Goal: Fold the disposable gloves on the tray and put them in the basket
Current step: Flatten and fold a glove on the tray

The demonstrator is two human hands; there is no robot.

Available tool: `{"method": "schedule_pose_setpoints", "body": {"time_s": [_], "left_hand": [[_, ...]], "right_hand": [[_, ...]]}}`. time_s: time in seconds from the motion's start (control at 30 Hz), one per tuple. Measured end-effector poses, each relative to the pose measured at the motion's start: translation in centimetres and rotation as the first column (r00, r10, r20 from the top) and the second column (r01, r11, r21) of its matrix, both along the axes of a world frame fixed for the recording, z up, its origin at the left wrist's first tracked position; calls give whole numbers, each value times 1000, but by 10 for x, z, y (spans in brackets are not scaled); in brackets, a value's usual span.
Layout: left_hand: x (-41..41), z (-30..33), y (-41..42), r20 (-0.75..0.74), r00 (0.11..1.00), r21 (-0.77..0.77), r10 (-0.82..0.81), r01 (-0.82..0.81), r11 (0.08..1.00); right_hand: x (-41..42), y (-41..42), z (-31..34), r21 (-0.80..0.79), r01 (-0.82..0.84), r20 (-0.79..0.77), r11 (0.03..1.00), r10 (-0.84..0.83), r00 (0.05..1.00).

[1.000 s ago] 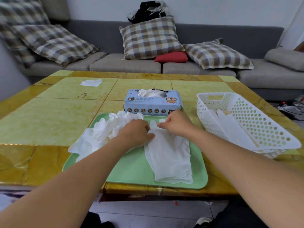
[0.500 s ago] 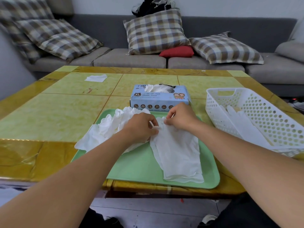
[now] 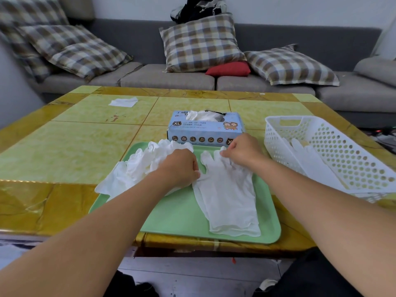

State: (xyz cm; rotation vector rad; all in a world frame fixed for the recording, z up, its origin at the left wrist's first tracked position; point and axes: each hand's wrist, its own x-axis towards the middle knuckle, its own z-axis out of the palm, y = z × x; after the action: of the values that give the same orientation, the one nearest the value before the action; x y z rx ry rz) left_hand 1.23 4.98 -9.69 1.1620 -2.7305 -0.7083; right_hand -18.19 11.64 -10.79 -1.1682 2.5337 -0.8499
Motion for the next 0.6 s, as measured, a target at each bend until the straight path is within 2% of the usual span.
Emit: {"method": "schedule_pose_setpoints", "body": {"time_s": [0.07,0.17,0.23,0.37,0.5,0.6], "left_hand": [[-3,2,4,2,1000,-24,0,0,1000],[-5,2,7,20,1000,-43,-2,2,999],[-5,0,7,59,998,-66,-27,31,997],[-2,0,1,110,991,-83,-72,81,993],[1,2,-4,128,987,-39,-98,104,994],[2,5,-1,92,990,-51,-106,111,993]], "right_hand": [[1,2,-7,22,-31,40,999,30,999],[3,0,-10,-111,-52,65,992,60,996],[5,-1,-11,-139,-100,77,985,111,991],[0,1,-7,-94,-114,49,989,119,992],[-15,12,3,69,-14,-159,998,25,987],[-20,18,-1,170,3,-116,985,17,993]]}}
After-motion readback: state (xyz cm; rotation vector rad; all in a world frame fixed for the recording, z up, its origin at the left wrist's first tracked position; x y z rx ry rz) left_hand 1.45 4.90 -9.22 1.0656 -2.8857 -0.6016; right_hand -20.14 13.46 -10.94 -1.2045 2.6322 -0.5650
